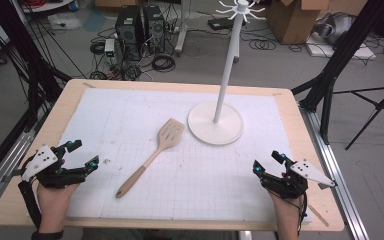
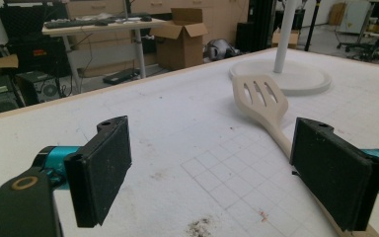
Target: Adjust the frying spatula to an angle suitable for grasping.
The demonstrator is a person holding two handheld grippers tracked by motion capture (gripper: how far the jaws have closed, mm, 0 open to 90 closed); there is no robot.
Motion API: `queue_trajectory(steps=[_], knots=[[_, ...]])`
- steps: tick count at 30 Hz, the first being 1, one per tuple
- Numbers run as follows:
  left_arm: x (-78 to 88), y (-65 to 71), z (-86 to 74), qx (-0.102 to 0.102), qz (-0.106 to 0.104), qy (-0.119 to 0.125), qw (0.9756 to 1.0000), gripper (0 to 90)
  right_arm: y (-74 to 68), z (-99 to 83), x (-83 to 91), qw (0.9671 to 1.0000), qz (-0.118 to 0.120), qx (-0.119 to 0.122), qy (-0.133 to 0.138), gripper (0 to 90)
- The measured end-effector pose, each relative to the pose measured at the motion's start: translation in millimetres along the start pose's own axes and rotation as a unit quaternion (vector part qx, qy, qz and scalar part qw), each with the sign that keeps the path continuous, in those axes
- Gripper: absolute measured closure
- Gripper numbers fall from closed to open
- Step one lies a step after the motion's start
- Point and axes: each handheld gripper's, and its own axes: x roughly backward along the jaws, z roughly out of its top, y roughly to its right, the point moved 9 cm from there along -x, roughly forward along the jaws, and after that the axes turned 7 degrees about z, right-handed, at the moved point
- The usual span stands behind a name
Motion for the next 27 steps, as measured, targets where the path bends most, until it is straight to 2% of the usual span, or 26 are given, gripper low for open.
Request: queue_trajectory(steps=[8, 12, 16, 19, 27], knots=[[-1.2, -2.3, -4.0, 0.011, 0.010, -0.002, 0.9999, 13.8, 1.9, -2.2, 0.8, 1.0000, -0.003, 0.003, -0.003, 18.3], [-1.3, -3.6, -4.1, 0.011, 0.009, -0.005, 0.9999, 13.7, 1.0, -0.3, 1.6, 1.0000, -0.003, 0.005, -0.001, 18.3], [2.4, -4.0, -1.2, 0.026, 0.008, 0.005, 0.9996, 13.7, 0.4, -0.3, 1.8, 1.0000, -0.003, 0.004, 0.000, 18.3], [3.2, -3.6, -0.4, 0.024, 0.007, 0.003, 0.9997, 13.7, 0.7, -0.9, 2.1, 1.0000, -0.004, 0.004, -0.003, 18.2], [4.2, -3.0, 2.6, 0.039, 0.000, 0.004, 0.9992, 13.7, 0.6, -0.8, 1.4, 1.0000, -0.004, 0.004, -0.004, 18.3]])
